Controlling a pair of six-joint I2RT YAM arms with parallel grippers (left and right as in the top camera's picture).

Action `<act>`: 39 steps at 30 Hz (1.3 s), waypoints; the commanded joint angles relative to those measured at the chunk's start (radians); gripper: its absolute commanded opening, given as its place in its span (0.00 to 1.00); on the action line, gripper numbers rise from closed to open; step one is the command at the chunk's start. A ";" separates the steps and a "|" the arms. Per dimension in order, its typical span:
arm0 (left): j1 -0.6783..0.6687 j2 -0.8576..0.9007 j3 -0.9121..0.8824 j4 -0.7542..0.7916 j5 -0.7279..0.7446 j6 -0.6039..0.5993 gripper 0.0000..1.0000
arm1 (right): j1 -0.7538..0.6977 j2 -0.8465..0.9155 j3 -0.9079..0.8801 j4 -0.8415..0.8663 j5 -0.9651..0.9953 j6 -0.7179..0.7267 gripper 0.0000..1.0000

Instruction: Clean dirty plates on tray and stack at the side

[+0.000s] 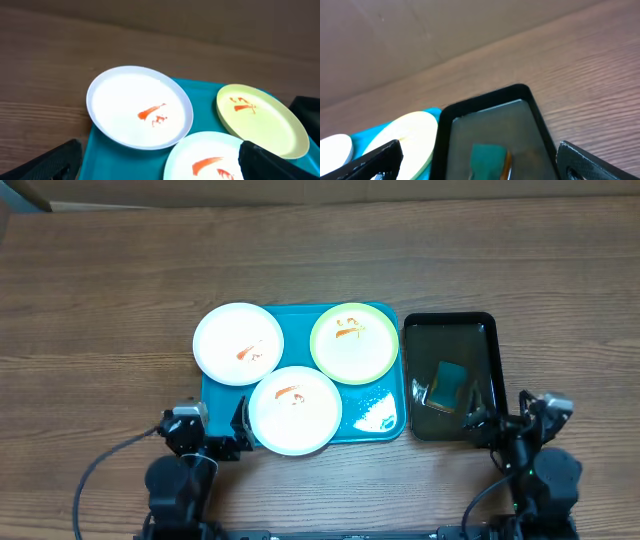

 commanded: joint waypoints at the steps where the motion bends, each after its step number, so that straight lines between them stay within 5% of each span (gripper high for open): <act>1: -0.002 0.171 0.201 -0.075 0.035 -0.003 1.00 | -0.004 0.149 0.199 -0.077 -0.007 0.011 1.00; 14: -0.002 0.724 0.750 -0.646 0.227 -0.004 1.00 | -0.004 0.735 0.751 -0.527 -0.090 0.007 1.00; 20: -0.002 0.805 0.761 -0.659 0.418 -0.023 1.00 | -0.004 0.838 0.781 -0.528 -0.169 0.007 1.00; 29: -0.002 0.936 0.761 -0.754 0.377 -0.075 1.00 | 0.045 1.038 0.798 -0.534 -0.158 -0.005 0.82; 39: -0.002 1.001 0.761 -0.830 0.222 -0.074 1.00 | 0.163 1.375 0.846 -0.565 -0.008 0.098 0.73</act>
